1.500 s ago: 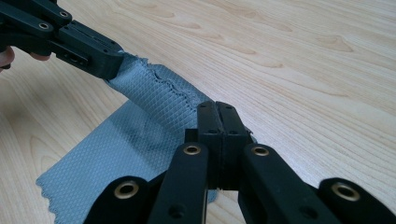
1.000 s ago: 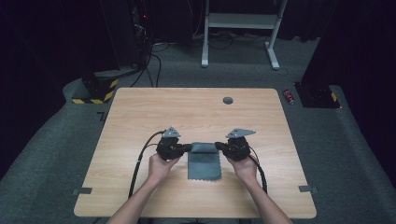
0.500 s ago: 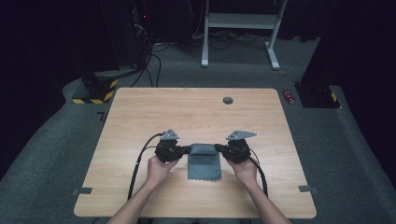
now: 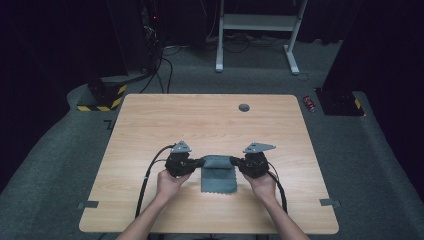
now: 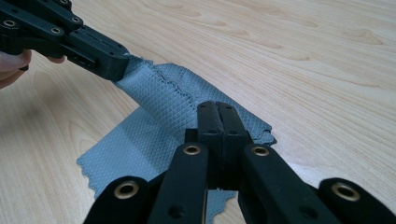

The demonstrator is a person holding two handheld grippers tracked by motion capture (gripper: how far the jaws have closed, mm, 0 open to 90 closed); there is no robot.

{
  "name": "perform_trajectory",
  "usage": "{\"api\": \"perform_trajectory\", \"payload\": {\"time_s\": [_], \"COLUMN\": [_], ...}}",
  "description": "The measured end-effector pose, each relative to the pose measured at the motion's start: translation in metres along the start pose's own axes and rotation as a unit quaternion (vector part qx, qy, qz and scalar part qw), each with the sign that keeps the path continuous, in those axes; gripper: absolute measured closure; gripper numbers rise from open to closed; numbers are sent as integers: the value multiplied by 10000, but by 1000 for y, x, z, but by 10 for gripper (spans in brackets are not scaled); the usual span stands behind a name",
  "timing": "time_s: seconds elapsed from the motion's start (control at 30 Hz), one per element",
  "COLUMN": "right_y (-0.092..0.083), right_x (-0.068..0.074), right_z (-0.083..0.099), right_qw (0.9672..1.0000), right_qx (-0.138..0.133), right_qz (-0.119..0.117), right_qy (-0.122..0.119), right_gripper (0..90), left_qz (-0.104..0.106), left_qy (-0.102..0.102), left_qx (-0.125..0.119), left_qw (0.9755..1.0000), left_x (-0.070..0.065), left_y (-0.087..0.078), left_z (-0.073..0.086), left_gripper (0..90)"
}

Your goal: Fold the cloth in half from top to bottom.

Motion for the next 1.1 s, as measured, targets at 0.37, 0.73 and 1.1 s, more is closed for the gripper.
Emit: {"api": "perform_trajectory", "payload": {"time_s": [0.37, 0.73, 1.1], "right_y": [-2, -6, -8], "right_x": [4, 7, 9], "right_z": [3, 8, 15], "right_qw": [10000, 10000, 10000], "right_qx": [-5, -35, -1], "right_qz": [-56, -77, -56], "right_qy": [3, -22, -80], "right_gripper": [898, 898, 898], "left_qz": [-15, 30, 41], "left_qy": [42, 88, 170], "left_qx": [-1, 47, 88], "left_qw": [10000, 9999, 9998], "left_x": [-3, -10, -15], "left_y": [-2, -4, -2], "left_z": [4, 7, 11], "left_gripper": [884, 884, 883]}}
Point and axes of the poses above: each handheld gripper's, and its own axes: y roughly forward along the jaws, z roughly out of its underside, x roughly to its left, the point moved 3 cm from there along y, roughly forward along the jaws, and after that the axes turned 2 degrees about y, right-handed, at the moved point
